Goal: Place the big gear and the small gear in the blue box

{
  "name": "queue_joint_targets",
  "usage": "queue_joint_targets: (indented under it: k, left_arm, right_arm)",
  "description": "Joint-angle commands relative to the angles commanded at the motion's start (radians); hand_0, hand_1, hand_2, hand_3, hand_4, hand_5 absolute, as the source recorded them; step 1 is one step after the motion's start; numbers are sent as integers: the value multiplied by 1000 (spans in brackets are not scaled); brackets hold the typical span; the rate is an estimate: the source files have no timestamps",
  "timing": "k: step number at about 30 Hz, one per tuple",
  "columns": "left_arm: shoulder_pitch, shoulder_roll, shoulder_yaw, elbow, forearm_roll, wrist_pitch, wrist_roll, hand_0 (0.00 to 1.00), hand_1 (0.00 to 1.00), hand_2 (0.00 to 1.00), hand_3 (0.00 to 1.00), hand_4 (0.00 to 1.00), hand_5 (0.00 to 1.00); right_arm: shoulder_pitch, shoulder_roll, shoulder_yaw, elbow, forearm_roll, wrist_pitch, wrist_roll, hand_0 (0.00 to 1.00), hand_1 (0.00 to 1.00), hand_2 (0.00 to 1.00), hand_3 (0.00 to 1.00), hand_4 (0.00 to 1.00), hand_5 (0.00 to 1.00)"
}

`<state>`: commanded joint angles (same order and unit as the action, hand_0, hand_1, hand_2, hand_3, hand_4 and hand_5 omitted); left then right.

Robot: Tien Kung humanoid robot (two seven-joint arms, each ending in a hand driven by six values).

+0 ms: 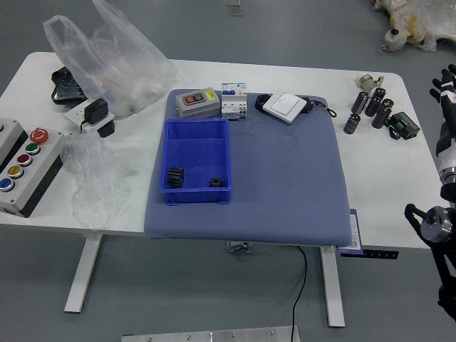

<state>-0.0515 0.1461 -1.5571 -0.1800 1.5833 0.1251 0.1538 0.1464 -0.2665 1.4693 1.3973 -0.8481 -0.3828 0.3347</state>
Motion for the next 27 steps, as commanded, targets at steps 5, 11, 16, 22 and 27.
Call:
queue_joint_targets:
  k: [5, 11, 16, 22, 27]
  left_arm:
    - [-1, 0, 4, 0, -6, 1, -3, 619, 466, 504, 657, 692, 274]
    - [-8, 1, 7, 0, -9, -1, -6, 619, 462, 502, 658, 692, 274]
    - [-13, 0, 10, 0, -3, -2, -6, 619, 459, 501, 657, 692, 274]
    - [-53, 11, 51, 0, 23, -9, -11, 619, 460, 501, 658, 692, 273]
    - [-89, 29, 105, 0, 16, -13, -24, 619, 459, 501, 657, 692, 274]
  right_arm:
    - [2, -3, -17, -1, 14, 2, 2, 718, 679, 746, 715, 721, 427]
    - [-2, -3, -13, -2, 16, 2, 2, 690, 660, 737, 713, 724, 431]
    - [0, -9, 0, 9, 3, -1, -1, 671, 646, 733, 710, 725, 429]
    - [-41, -16, 90, 82, -49, -14, -11, 673, 647, 733, 710, 723, 433]
    - [-100, -21, 193, 110, -49, -14, -10, 673, 646, 729, 710, 743, 455]
